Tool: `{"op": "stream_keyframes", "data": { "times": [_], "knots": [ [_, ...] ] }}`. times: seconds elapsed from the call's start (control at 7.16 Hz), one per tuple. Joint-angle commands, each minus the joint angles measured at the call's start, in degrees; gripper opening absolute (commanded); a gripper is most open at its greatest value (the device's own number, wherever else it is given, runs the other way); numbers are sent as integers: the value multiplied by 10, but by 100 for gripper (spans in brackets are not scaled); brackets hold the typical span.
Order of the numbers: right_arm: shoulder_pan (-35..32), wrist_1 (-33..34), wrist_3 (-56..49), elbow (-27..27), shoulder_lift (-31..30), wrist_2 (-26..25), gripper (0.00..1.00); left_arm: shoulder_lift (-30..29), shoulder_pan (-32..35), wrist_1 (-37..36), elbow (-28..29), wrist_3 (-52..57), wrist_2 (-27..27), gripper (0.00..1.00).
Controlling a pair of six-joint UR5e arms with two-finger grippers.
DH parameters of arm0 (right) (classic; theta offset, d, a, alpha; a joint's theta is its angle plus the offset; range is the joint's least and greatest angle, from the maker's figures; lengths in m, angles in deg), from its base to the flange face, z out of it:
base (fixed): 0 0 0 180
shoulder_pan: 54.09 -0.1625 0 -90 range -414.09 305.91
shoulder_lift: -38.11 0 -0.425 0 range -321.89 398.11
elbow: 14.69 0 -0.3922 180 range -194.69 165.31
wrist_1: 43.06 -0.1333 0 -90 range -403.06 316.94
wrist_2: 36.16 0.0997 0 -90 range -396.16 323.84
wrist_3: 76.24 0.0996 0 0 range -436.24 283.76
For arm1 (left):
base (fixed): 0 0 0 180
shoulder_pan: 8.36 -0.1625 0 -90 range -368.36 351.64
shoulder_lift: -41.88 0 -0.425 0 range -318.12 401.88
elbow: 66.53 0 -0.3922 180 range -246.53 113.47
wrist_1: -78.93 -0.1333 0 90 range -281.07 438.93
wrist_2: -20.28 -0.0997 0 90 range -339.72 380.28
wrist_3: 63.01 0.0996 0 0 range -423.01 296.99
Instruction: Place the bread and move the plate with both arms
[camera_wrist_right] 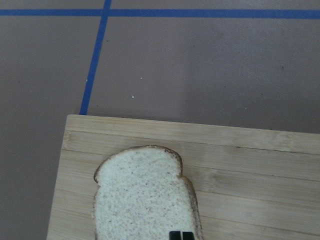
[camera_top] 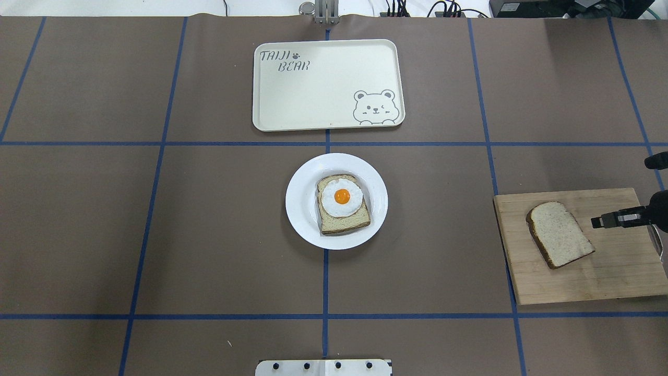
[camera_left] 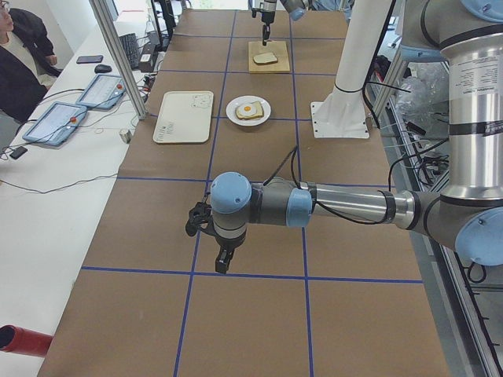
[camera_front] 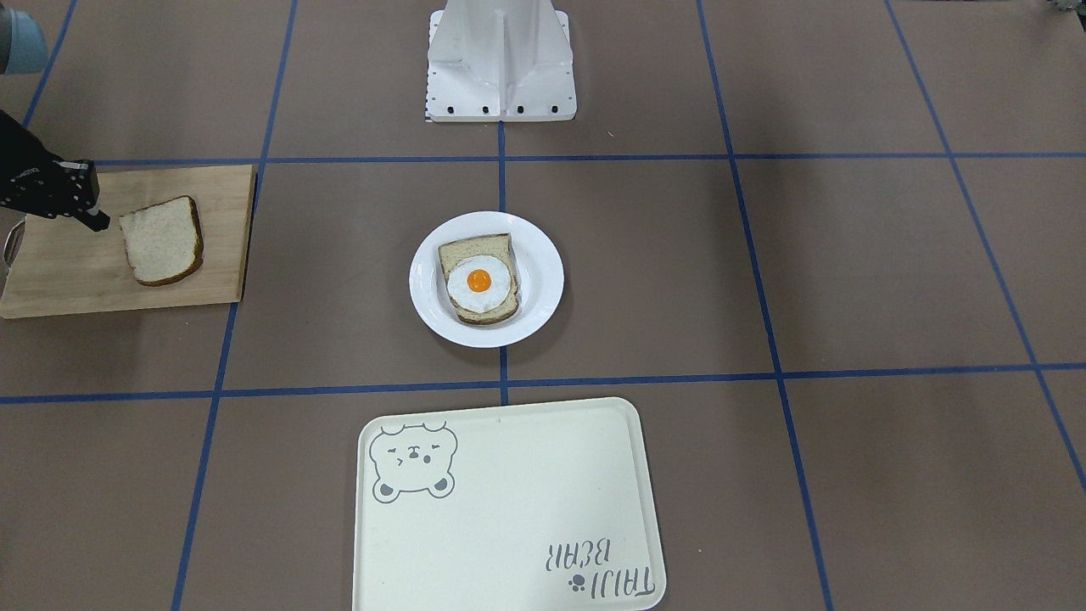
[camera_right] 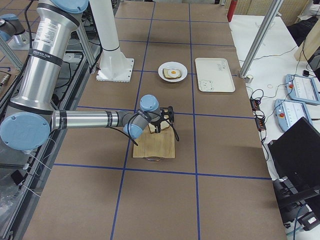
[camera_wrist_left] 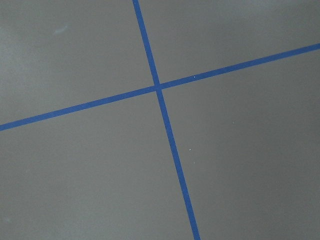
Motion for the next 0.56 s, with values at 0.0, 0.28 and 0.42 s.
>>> {"op": "stream_keyframes", "data": {
  "times": [0.0, 0.28, 0.42],
  "knots": [
    [51, -3, 61, -2, -1, -59, 66, 6, 0, 1, -2, 1, 1, 99],
    [98, -22, 106, -2, -5, -103, 51, 6, 0, 1, -2, 1, 1, 99],
    [105, -23, 107, -2, -19, -113, 48, 6, 0, 1, -1, 1, 1, 99]
  ]
}}
